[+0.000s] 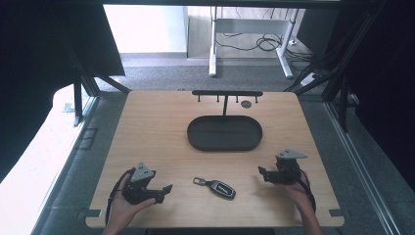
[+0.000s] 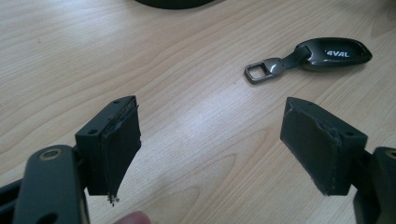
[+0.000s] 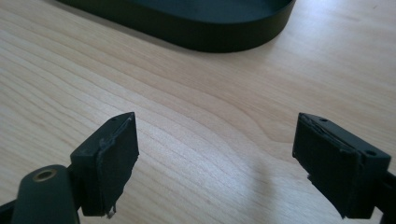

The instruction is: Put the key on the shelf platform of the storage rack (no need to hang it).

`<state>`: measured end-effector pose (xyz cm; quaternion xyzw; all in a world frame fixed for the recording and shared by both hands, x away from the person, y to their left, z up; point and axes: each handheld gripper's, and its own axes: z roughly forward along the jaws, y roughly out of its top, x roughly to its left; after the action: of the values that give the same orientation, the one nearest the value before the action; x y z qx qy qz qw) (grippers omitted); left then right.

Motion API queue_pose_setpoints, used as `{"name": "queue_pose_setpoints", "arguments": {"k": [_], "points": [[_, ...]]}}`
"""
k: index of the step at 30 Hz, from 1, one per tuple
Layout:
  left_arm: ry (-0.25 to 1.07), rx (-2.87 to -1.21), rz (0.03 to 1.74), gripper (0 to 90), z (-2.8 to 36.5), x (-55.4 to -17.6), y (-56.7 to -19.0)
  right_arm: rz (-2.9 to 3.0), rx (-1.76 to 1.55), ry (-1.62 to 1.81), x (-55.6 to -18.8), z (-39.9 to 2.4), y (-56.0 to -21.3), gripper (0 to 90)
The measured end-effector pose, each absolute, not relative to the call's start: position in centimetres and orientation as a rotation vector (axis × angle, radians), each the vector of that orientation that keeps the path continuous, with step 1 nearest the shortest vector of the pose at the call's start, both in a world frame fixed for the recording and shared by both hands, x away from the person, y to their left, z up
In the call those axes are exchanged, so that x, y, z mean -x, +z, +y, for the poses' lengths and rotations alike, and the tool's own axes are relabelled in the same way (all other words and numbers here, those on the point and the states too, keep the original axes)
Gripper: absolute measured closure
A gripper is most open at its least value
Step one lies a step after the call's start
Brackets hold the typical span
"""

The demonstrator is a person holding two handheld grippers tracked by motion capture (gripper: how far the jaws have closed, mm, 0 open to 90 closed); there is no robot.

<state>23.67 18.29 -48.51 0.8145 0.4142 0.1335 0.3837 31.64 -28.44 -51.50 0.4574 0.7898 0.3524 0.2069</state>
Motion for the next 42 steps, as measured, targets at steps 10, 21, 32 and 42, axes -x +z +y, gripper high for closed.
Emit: {"name": "queue_pose_setpoints", "arguments": {"k": [10,21,32,42], "points": [[0.346,-2.068,1.055,20.4,18.3,-23.5,-48.3,2.215,-1.23,0.978,-30.5,-29.3,-51.0,23.0],[0.352,-2.068,1.047,20.4,18.2,-23.3,-48.1,2.194,-1.227,0.991,-30.1,-29.8,-50.1,24.5],[0.349,-2.072,1.054,20.4,18.4,-23.5,-48.2,2.18,-1.243,0.995,-30.2,-30.0,-50.2,25.1],[0.345,-2.059,1.066,20.4,18.8,-23.5,-48.2,2.195,-1.233,0.994,-30.1,-30.1,-49.5,26.6]]}}
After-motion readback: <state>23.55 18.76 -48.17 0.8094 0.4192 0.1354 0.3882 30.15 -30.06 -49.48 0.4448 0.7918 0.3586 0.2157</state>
